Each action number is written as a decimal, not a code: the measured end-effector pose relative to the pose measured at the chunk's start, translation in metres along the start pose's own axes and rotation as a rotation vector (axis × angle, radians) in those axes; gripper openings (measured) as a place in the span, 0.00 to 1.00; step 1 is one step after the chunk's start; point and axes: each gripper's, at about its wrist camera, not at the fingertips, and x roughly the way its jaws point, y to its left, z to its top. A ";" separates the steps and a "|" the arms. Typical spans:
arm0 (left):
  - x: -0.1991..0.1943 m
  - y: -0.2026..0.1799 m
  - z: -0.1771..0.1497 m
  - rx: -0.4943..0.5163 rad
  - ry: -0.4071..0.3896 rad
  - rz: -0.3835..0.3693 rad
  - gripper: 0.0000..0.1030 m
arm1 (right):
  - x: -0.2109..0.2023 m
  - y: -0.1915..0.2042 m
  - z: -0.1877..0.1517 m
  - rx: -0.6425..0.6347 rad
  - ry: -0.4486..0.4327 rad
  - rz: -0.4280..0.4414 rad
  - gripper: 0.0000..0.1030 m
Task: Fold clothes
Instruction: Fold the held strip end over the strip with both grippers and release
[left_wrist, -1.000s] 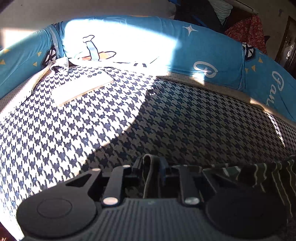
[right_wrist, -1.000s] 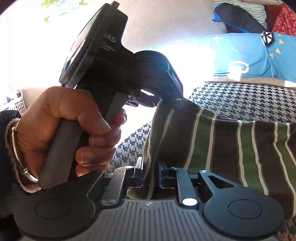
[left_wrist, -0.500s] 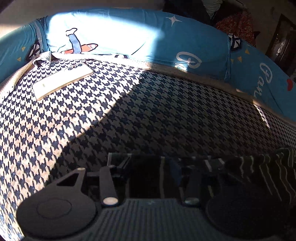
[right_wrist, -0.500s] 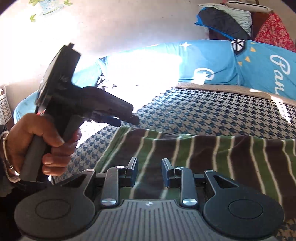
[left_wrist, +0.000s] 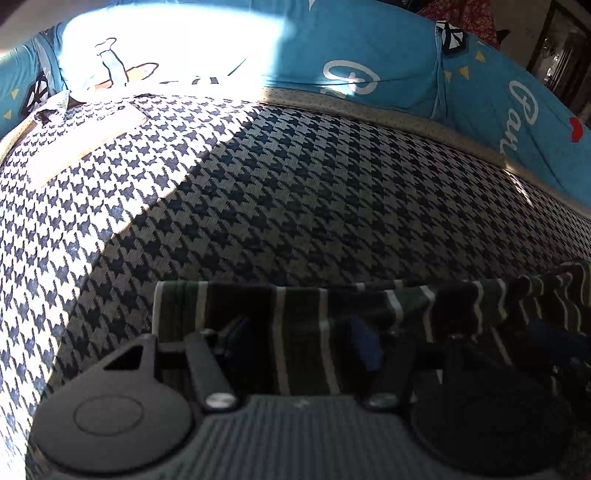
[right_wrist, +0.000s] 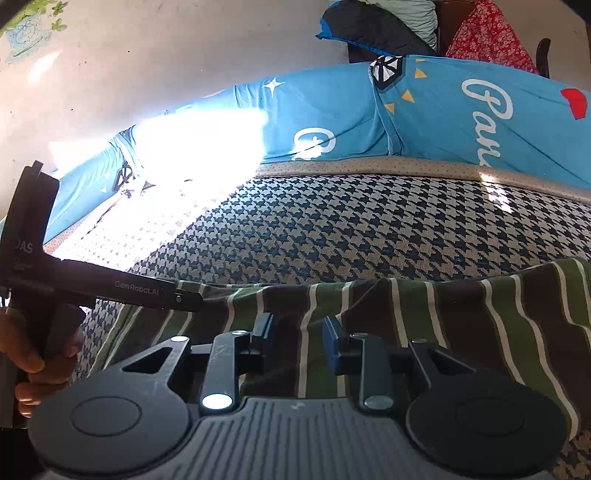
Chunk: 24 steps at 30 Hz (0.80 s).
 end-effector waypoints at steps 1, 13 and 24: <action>0.001 -0.001 0.000 0.004 -0.001 0.002 0.60 | 0.002 -0.001 0.001 -0.001 0.003 -0.003 0.27; 0.013 -0.016 0.004 0.027 -0.017 0.030 0.80 | 0.039 -0.023 0.008 0.061 0.047 -0.035 0.28; 0.031 -0.039 0.008 0.087 -0.038 0.096 0.98 | 0.061 -0.034 0.015 0.074 0.043 -0.057 0.27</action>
